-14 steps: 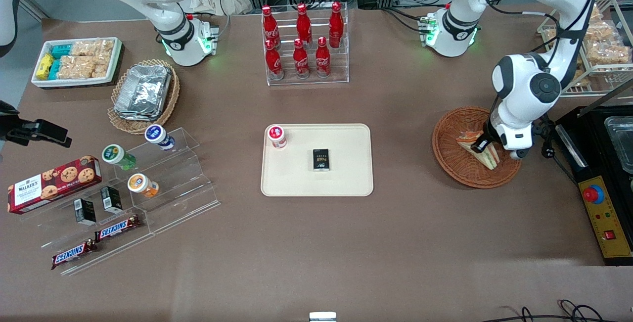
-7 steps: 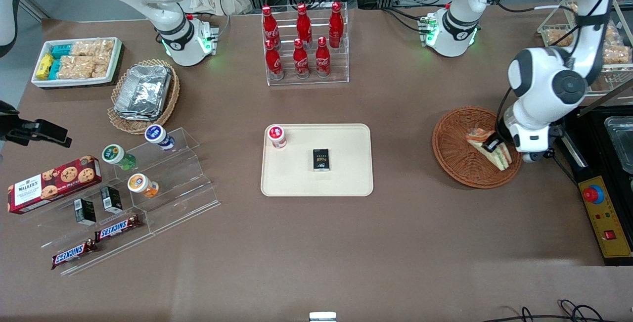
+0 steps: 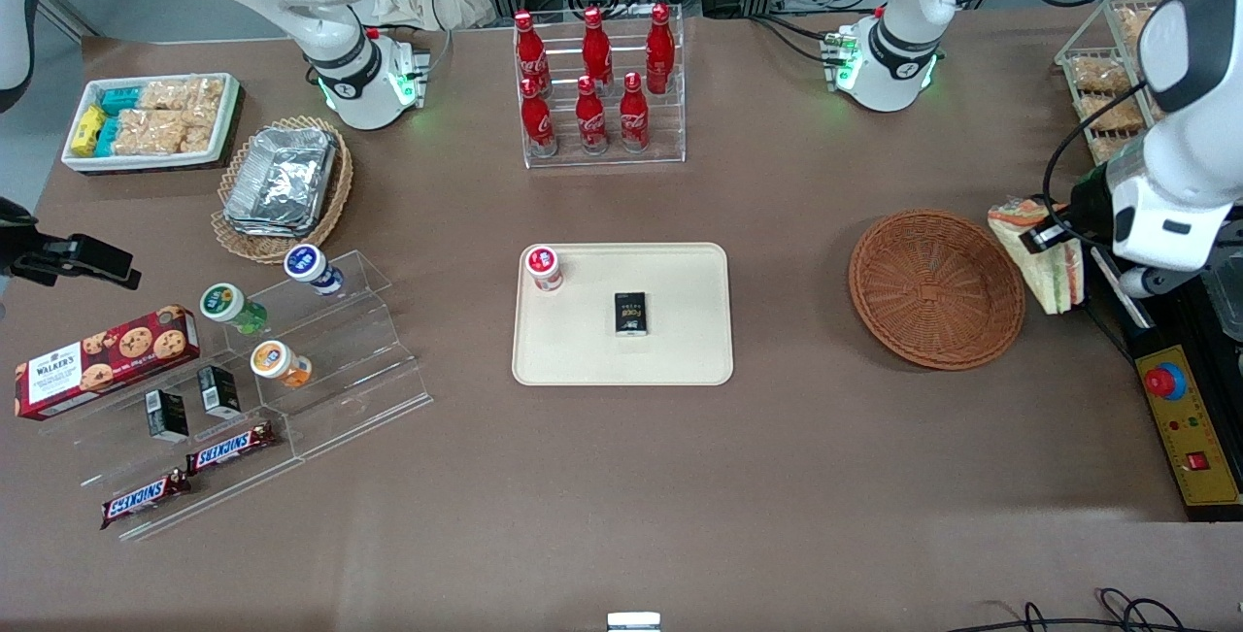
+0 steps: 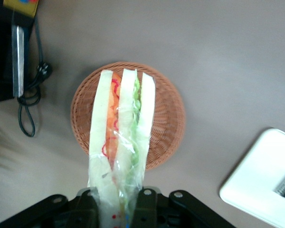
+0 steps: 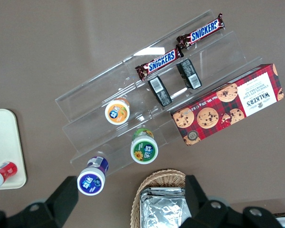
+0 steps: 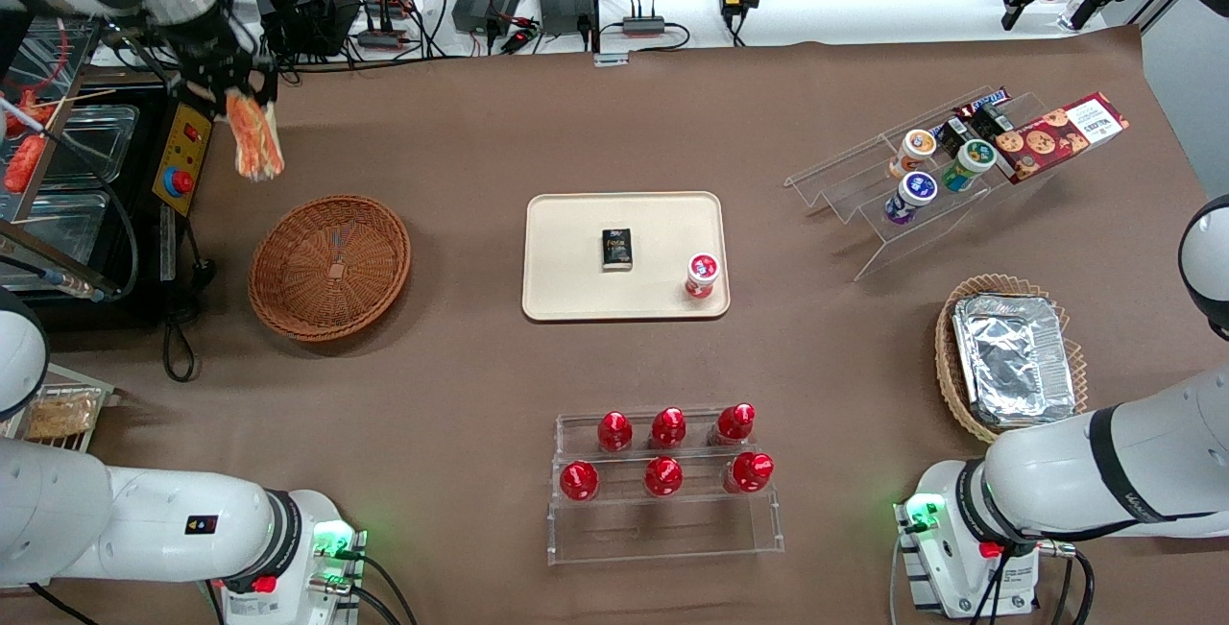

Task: Place sandwich from basket to tray
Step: 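Lift the sandwich up out of the basket with the left gripper, then carry the sandwich over the cream tray beside the black packet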

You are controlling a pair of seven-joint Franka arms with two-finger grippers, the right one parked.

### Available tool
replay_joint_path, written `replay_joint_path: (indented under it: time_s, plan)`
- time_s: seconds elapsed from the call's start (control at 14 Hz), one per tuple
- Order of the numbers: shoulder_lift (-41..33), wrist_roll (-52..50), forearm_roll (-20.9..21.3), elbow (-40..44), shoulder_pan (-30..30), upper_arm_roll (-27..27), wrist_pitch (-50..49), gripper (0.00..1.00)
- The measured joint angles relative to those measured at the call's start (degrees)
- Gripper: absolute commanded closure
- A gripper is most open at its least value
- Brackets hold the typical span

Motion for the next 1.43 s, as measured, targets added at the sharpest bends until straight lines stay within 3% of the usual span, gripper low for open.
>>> replay_joint_path:
  time_s: [0.21, 0.5, 0.93, 1.07, 1.43]
  plan:
    - [0.82, -2.02, -2.65, 6.31, -0.81, -7.78, -1.09, 1.00]
    - [4.19, -5.47, -4.38, 7.06, -2.30, -16.41, 1.24, 1.00]
    - [14.46, -6.26, -3.25, -2.81, -2.78, -24.64, 20.77, 1.00]
    - [18.20, -6.69, -1.90, -5.08, -3.61, -25.19, 25.77, 1.00]
    - [28.92, -17.40, 8.94, -5.82, -8.74, -25.39, 36.32, 1.00]
